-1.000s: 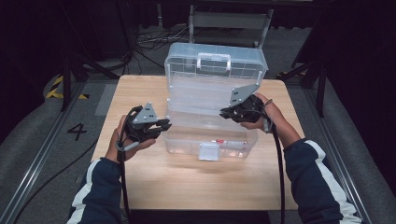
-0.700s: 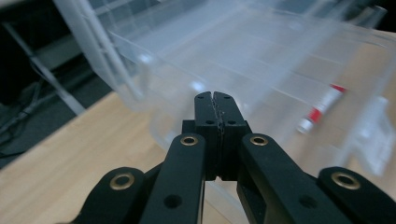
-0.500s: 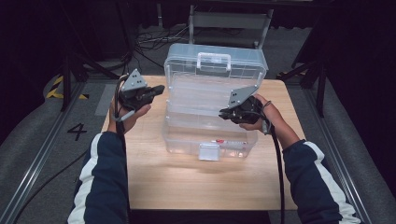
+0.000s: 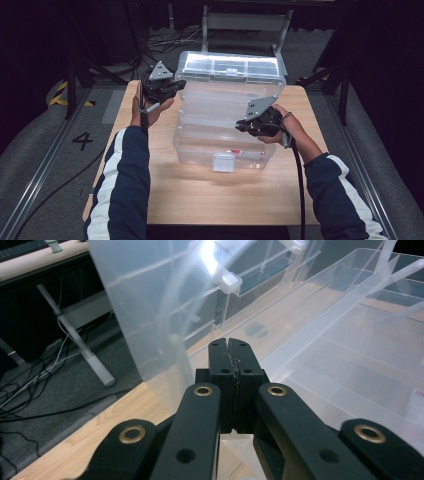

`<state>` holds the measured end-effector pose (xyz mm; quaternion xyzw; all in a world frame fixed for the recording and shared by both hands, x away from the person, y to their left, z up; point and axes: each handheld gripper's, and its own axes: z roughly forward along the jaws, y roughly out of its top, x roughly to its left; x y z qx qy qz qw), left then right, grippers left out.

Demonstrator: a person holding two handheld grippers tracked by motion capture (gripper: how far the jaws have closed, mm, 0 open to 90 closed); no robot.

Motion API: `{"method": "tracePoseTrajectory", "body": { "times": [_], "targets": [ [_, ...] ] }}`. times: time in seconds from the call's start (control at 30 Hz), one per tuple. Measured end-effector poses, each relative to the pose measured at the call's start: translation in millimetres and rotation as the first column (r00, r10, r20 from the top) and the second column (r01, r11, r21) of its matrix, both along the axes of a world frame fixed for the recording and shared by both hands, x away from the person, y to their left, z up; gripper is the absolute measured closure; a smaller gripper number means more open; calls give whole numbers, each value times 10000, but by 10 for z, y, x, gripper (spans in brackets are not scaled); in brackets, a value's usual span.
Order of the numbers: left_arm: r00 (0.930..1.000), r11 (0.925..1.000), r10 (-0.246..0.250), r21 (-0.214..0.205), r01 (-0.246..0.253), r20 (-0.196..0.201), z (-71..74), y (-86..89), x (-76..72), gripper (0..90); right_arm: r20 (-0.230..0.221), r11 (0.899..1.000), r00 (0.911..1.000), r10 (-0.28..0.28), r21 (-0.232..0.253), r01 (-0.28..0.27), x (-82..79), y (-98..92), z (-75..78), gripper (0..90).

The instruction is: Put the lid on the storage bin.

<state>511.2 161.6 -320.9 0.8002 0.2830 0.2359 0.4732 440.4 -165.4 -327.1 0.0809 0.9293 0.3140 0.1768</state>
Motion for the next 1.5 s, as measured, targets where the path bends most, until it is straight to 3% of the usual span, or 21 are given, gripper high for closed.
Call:
{"method": "tracePoseTrajectory", "body": {
  "times": [0.13,0.37,0.67,0.83,1.03,1.2,1.5],
  "targets": [
    [9998,10000,70,10,-70,183,94,39,-22,900,61,10000,10000,-20,19,20,-11,12,-10,823],
    [9998,9999,-117,-70,118,147,116,46,-56,900,101,10000,9999,-85,-44,85,-31,15,-15,819],
    [9994,9990,-199,400,187,278,192,24,-121,900,137,9992,9997,-202,-342,207,-63,-7,-1,800],
    [9990,9988,-148,468,128,430,182,10,-155,900,286,9980,9993,-257,-570,273,-106,-31,25,797],
    [9983,9982,-360,505,337,466,154,18,-231,900,204,9983,9993,-298,-501,308,-146,-65,18,790],
    [9978,9964,-292,815,243,589,106,-5,-306,900,120,9983,9993,-359,-461,364,-195,-82,17,751],
    [9963,9964,-571,666,528,638,56,22,-418,900,27,9981,9982,-596,-123,596,-265,-138,-6,689]
  ]
}}
